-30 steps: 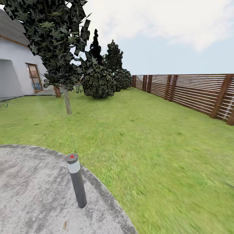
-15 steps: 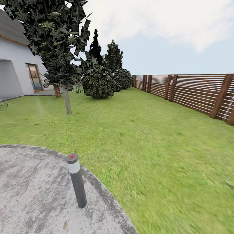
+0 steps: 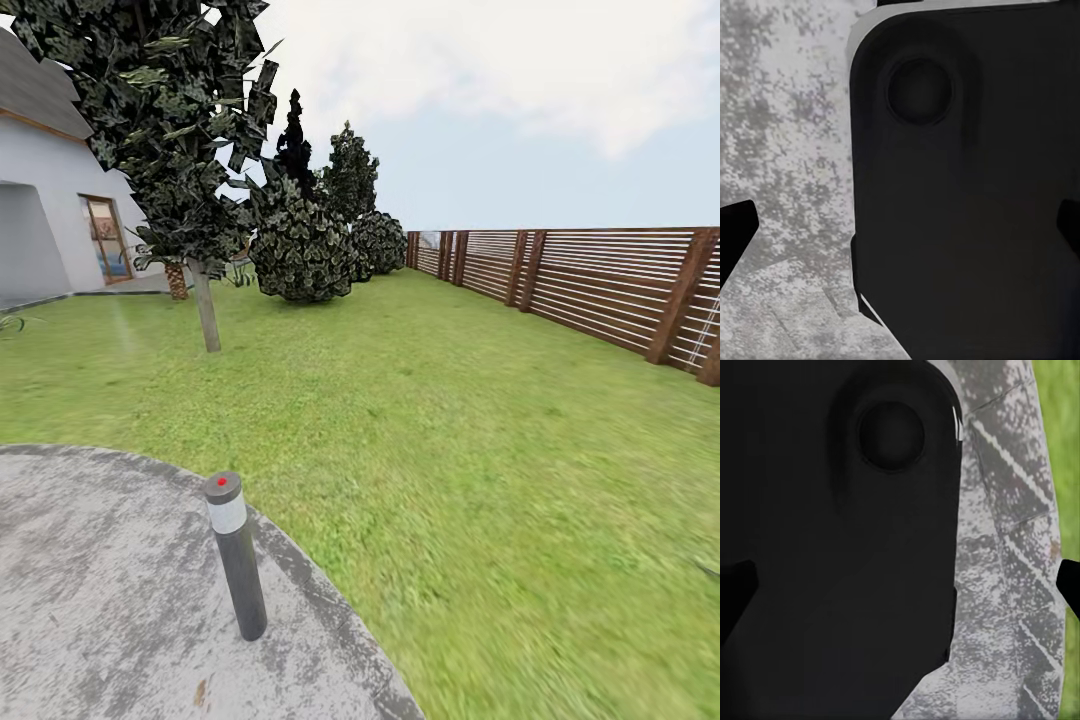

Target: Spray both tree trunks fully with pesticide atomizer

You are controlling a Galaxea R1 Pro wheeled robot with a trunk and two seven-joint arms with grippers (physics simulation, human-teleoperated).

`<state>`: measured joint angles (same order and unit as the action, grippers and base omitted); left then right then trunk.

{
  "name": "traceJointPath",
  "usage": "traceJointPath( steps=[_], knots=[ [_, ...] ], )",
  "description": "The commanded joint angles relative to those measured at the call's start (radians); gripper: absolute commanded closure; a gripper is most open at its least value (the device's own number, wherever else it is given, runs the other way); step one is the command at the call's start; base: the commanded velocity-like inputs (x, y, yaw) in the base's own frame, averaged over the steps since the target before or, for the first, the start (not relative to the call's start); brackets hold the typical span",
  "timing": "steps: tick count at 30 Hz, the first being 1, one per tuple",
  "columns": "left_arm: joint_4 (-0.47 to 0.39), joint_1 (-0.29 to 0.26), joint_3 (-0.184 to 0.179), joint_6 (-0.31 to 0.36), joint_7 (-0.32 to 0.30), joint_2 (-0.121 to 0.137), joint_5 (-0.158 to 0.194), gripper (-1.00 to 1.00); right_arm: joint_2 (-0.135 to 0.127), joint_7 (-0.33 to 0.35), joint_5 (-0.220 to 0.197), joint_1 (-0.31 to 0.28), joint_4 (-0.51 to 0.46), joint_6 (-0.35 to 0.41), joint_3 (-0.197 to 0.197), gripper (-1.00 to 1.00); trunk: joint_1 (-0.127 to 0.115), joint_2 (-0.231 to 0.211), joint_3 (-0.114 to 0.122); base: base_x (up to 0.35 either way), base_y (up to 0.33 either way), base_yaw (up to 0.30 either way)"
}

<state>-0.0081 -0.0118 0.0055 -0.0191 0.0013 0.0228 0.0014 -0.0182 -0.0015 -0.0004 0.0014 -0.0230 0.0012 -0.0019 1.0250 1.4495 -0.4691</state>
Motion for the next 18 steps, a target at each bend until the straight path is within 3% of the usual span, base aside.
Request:
traceJointPath(
  steps=[1,8,18],
  knots=[
    [0.000,0.000,0.000,-0.002,0.000,0.000,0.000,-1.00,-0.001,0.000,0.000,0.000,-0.001,0.000,-0.001,-1.00,0.000,0.000,-0.001,0.000,0.000,0.000],
    [0.000,0.000,0.001,-0.002,0.000,0.000,0.000,-1.00,-0.001,-0.001,-0.001,0.000,-0.002,-0.001,-0.001,-1.00,0.000,0.000,-0.001,0.000,0.000,0.046],
    [0.000,0.000,0.001,-0.019,0.000,0.000,0.000,-1.00,-0.002,-0.004,-0.001,0.000,-0.003,-0.001,-0.002,-1.00,0.000,0.000,-0.001,0.000,0.000,0.250]
  ],
)
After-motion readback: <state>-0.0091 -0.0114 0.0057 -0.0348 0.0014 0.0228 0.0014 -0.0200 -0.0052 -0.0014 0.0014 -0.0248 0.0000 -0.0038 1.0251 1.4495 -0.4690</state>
